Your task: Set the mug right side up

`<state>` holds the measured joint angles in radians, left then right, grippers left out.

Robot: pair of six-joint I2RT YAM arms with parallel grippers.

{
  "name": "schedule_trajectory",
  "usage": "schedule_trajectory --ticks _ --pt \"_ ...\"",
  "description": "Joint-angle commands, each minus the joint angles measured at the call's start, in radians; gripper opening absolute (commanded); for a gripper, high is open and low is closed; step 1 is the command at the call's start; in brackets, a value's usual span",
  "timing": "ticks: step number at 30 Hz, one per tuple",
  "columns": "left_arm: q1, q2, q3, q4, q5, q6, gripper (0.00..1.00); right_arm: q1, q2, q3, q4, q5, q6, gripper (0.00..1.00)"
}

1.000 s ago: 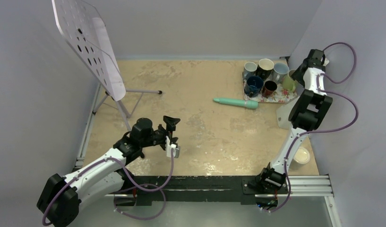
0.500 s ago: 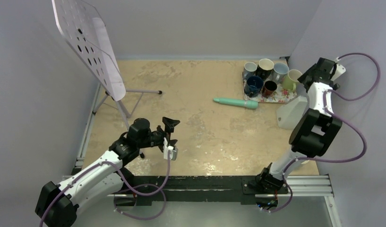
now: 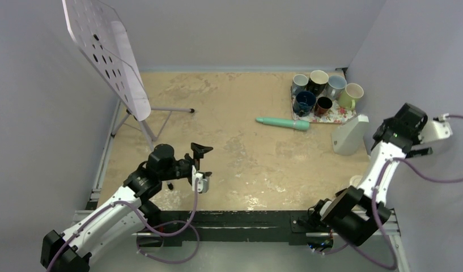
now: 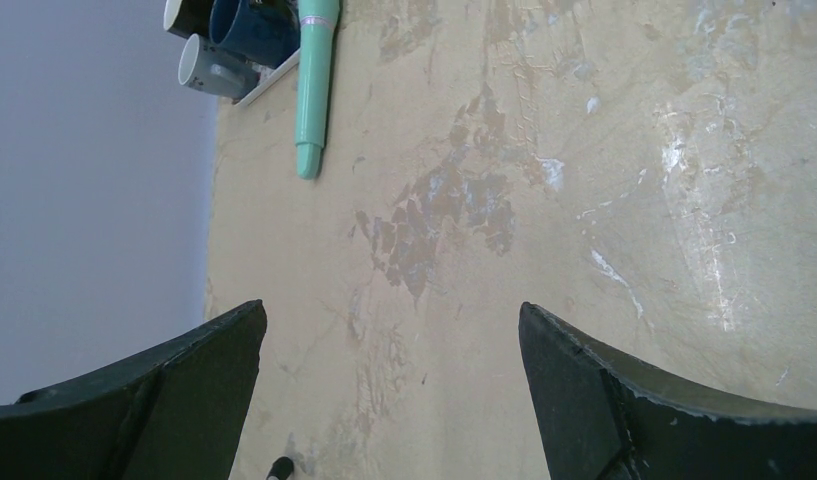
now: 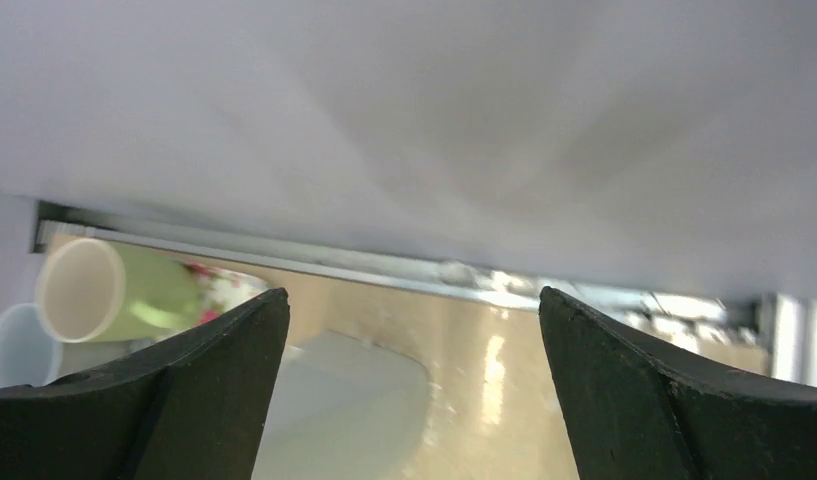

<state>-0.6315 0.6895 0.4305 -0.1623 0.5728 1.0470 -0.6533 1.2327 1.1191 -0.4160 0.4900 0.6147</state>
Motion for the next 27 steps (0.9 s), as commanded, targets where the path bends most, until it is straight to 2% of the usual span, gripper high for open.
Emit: schedule_trajectory --ticks 1,4,8,14,18,22,27 --pt "-0.009 -0.04 0.042 -0.007 0.036 -0.12 1.0 -0.083 -0.213 -0.189 -0.133 -0.024 0.182 0.99" --pt "-0.013 -0.06 0.043 -0.007 0.025 -0.187 1.0 -0.097 -0.317 -0.318 -0.185 0.013 0.253 0.99" --pt "-0.016 -0.081 0.038 -0.006 0.019 -0.231 1.0 -0.111 -0.353 -0.375 -0.263 -0.024 0.297 0.96" --pt "-0.014 -0.087 0.031 0.011 0.007 -0.237 1.0 -0.112 -0.237 -0.36 -0.337 -0.038 0.316 0.96" --pt "-0.014 -0.097 0.0 0.069 -0.02 -0.232 1.0 -0.114 -0.166 -0.392 -0.346 -0.054 0.376 0.92" --pt "-0.013 -0.114 -0.017 0.062 -0.064 -0.203 1.0 -0.112 -0.147 -0.396 -0.323 -0.07 0.292 0.86" --pt "-0.01 -0.114 -0.045 0.099 -0.112 -0.149 1.0 -0.107 -0.178 -0.361 -0.381 -0.147 0.249 0.84"
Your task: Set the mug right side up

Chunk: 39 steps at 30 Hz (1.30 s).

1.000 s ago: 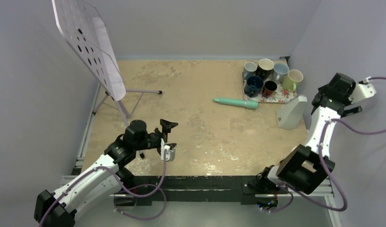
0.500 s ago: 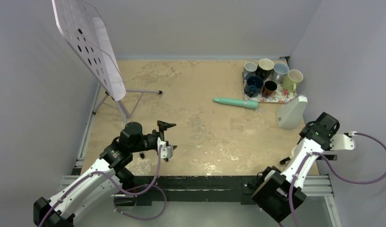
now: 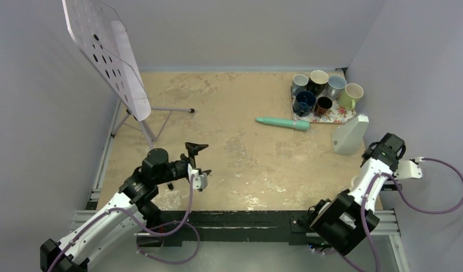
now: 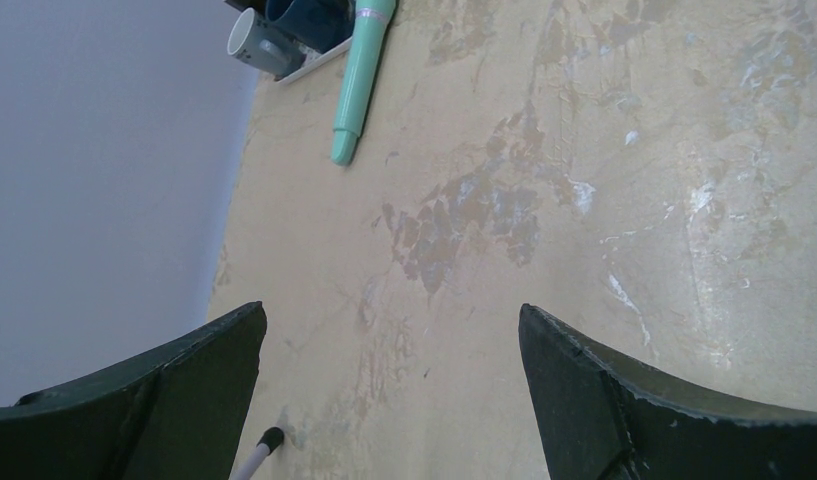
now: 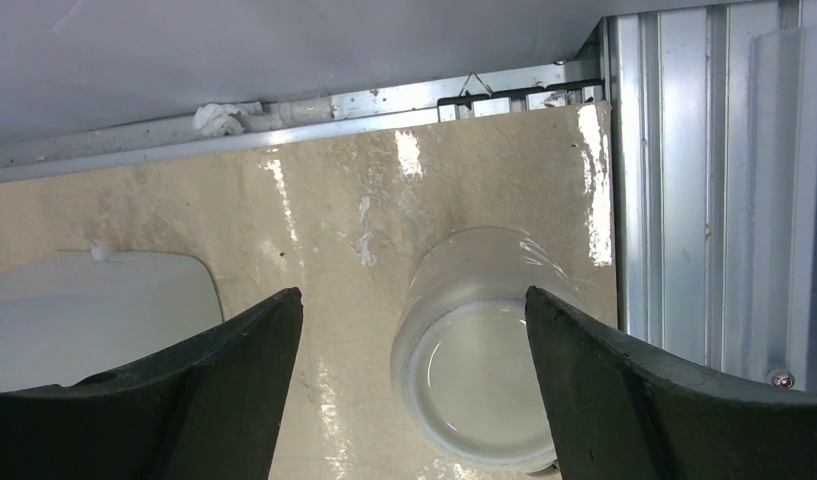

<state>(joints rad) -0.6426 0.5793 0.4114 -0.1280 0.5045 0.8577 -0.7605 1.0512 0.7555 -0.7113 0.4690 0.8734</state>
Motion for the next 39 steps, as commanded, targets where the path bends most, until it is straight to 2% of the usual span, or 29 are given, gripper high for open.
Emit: schedule_trajectory --ticks 1,4,12,17,22,28,33,39 --pt "0.001 -0.002 -0.032 0.078 -0.049 0.045 1.0 0.003 -0.007 0.007 -0.101 -0.148 -0.01 0.83" --pt "0.001 0.008 -0.046 0.109 -0.052 0.054 1.0 0.057 -0.019 0.022 -0.15 -0.197 0.022 0.82" --pt "0.0 0.028 -0.069 0.172 -0.061 0.067 1.0 0.317 -0.057 0.033 -0.241 -0.284 0.168 0.81" --pt "0.001 0.03 -0.081 0.188 -0.069 0.07 1.0 0.349 -0.094 0.013 -0.282 -0.256 0.155 0.8" --pt "0.001 0.034 -0.09 0.198 -0.062 0.059 1.0 0.381 -0.071 -0.032 -0.222 -0.362 0.141 0.77" --pt "0.002 0.046 -0.092 0.22 -0.06 0.064 1.0 0.594 -0.032 -0.044 -0.194 -0.387 0.241 0.77" --pt "0.002 0.051 -0.092 0.221 -0.057 0.064 1.0 0.742 0.047 0.031 -0.112 -0.414 0.291 0.77" --pt "0.003 0.053 -0.088 0.216 -0.06 0.066 1.0 1.006 0.309 0.214 -0.065 -0.39 0.281 0.78"
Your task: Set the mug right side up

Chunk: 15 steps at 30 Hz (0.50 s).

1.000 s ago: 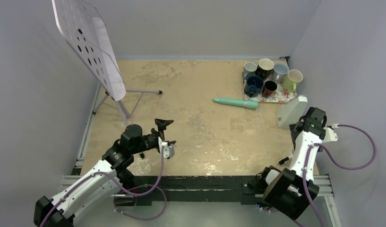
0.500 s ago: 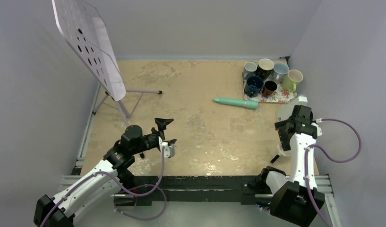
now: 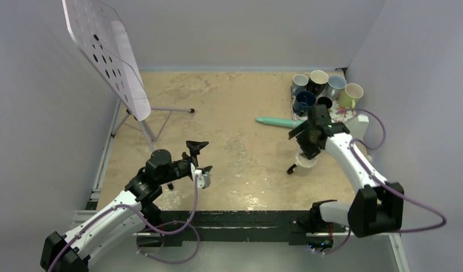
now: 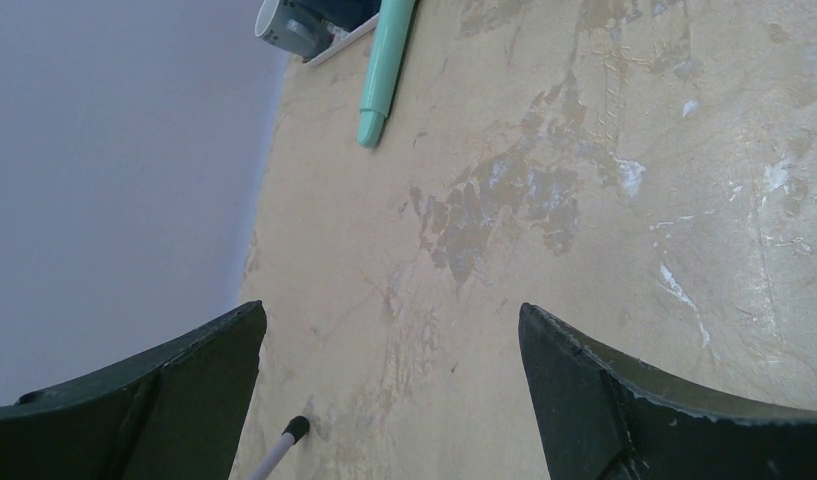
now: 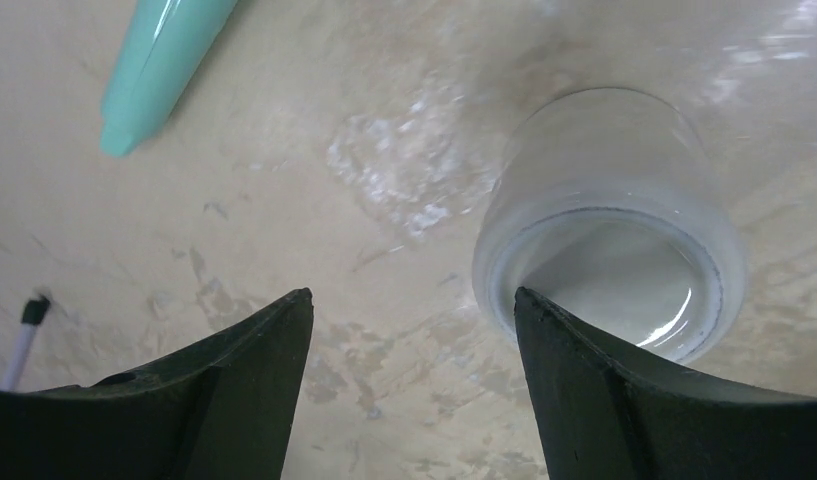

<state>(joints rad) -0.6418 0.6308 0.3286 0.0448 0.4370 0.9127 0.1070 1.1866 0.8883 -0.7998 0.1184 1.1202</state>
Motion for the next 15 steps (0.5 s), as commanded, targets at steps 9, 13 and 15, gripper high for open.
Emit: schedule_trajectory --ticks 9,13,15 --pt "0.001 -0.009 0.009 -0.016 0.006 -0.057 1.0 0.319 0.4 0.445 0.013 0.014 -0.175 0.78" --pt "0.002 -0.011 0.013 -0.022 0.006 -0.096 1.0 0.355 0.393 0.543 -0.092 0.171 -0.322 0.79" --pt "0.001 -0.01 0.013 -0.015 0.005 -0.113 1.0 0.406 0.374 0.543 -0.108 0.187 -0.395 0.79"
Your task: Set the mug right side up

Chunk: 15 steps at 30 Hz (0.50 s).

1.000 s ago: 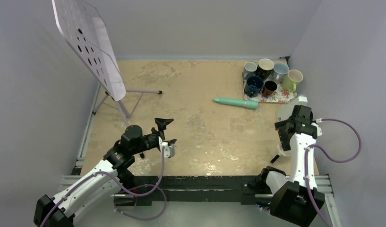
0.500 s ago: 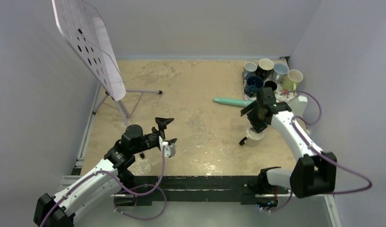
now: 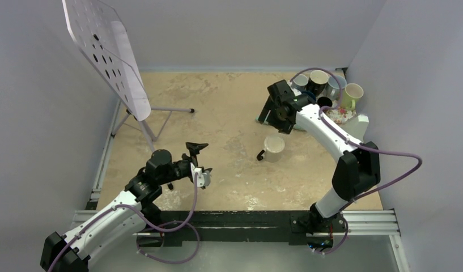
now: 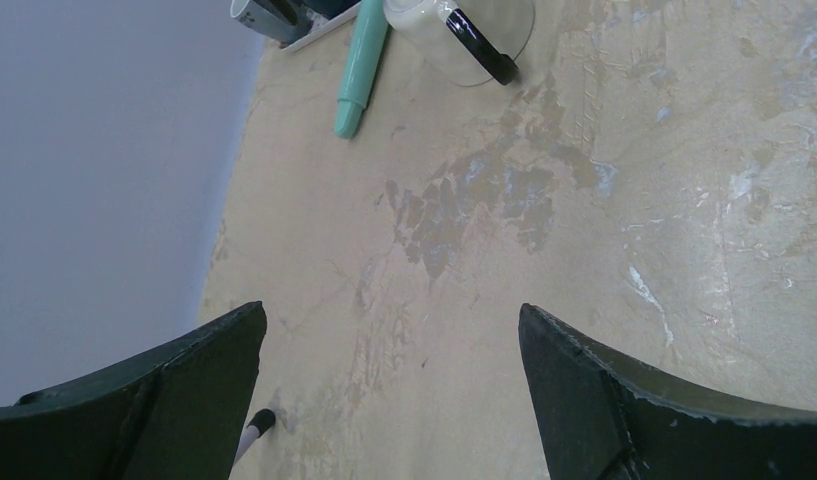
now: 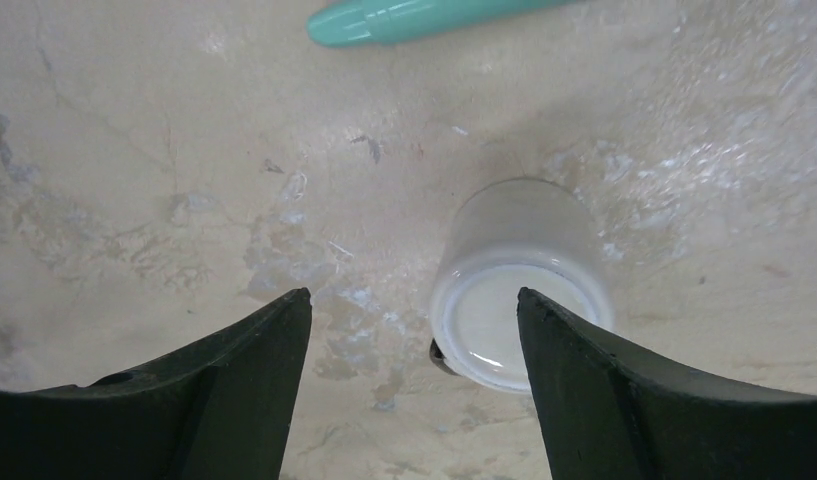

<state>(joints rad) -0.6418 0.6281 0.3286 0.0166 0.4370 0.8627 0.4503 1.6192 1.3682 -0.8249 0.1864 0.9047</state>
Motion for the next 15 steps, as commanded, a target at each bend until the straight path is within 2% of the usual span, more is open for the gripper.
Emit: schedule_trajectory --ticks 1,3,4,6,8,10,13,15 --pt "0.001 -0.005 0.014 0.02 0.003 -0.075 1.0 0.094 -0.064 0.054 -0.076 0.108 -0.215 0.79" --pt "0.001 -0.001 0.016 0.032 -0.002 -0.101 1.0 0.177 -0.054 0.047 -0.04 0.065 -0.36 0.78" --pt "0.001 -0.001 0.017 0.039 -0.01 -0.127 0.99 0.215 -0.037 0.059 -0.031 0.046 -0.475 0.71" --pt "0.001 -0.001 0.018 0.061 -0.035 -0.176 1.0 0.279 -0.009 0.104 -0.056 0.082 -0.68 0.68" --pt "0.002 -0.012 0.015 0.08 -0.059 -0.232 0.99 0.302 -0.014 0.126 -0.069 0.116 -0.871 0.69" --pt "0.001 -0.03 0.01 0.111 -0.073 -0.291 0.99 0.303 -0.053 0.084 -0.037 0.071 -1.09 0.7" --pt "0.001 -0.06 -0.004 0.133 -0.077 -0.358 0.99 0.304 -0.133 -0.043 -0.001 -0.118 -1.405 0.73" --pt "0.002 -0.077 -0.008 0.128 -0.078 -0.379 0.99 0.306 -0.172 -0.099 0.007 -0.181 -1.594 0.78"
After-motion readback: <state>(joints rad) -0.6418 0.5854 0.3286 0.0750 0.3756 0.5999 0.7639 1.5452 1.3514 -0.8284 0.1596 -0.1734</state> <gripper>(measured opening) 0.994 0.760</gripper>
